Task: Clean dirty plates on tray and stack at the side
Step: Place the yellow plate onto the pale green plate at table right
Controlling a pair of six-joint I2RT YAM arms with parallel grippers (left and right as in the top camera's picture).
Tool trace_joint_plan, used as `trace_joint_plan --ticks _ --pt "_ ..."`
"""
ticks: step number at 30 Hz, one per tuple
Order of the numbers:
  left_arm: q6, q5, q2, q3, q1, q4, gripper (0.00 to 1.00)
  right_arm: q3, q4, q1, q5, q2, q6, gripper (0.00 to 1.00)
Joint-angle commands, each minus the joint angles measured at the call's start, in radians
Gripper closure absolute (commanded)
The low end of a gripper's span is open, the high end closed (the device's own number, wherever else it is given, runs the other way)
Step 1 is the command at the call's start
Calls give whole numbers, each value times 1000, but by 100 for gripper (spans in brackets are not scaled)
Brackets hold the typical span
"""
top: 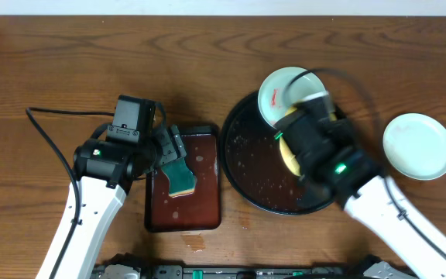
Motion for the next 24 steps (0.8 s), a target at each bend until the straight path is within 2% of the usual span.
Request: trace_joint_plan --ticks 1,10,15,18,24 --pt "13 9 1 2 5 -1 16 18 23 -180 -228 -10 114 99" --pt "14 9 1 2 5 -1 16 18 52 -832 -748 -5 51 99" --pt "13 9 1 2 5 -1 16 18 89 -1118 -776 47 62 99" --pt "13 9 1 2 5 -1 16 18 95 -1235 -754 104 111 99" --pt "14 9 1 2 5 -1 16 18 115 -1357 -777 229 176 99"
